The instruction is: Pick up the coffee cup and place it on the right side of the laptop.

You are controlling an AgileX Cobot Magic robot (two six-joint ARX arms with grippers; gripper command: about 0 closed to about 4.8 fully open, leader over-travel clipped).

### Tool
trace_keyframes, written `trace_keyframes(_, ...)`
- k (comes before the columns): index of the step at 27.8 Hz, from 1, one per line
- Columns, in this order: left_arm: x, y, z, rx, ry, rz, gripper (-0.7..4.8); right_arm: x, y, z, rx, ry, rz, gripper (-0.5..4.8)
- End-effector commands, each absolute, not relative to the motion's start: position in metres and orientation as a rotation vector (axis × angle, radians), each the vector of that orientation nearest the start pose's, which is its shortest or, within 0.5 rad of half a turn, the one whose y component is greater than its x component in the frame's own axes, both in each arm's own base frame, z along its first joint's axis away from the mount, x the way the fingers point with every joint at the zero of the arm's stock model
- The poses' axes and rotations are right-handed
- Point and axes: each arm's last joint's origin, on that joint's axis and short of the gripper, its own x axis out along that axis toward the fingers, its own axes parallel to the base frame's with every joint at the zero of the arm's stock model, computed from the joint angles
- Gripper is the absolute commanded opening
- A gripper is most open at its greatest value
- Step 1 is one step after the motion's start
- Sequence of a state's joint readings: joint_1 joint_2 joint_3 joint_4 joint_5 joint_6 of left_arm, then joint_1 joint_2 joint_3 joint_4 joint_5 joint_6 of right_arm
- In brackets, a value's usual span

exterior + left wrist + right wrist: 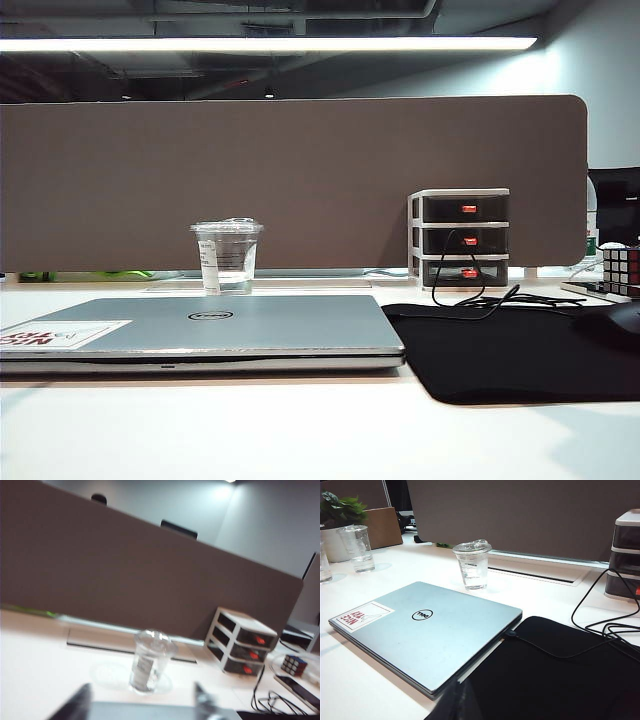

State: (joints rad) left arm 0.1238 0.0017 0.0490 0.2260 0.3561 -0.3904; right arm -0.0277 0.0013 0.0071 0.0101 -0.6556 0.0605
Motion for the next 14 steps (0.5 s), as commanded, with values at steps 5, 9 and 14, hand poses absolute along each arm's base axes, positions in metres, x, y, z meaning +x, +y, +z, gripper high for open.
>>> trace_keyframes(5, 0.087, 0.002, 0.211, -0.312, -0.270, -0.246, 3.45, 0.092, 0.015, 0.166, 0.052, -0.006, 0.632, -0.01)
trace_keyframes(9, 0.085, 0.002, 0.227, -0.267, -0.298, -0.246, 3.45, 0.092, 0.015, 0.166, 0.052, -0.006, 0.632, -0.01)
trace_keyframes(14, 0.099, 0.003, 0.254, -0.273, -0.244, -0.236, 3.45, 0.092, 0.015, 0.165, 0.058, 0.009, 0.631, -0.01)
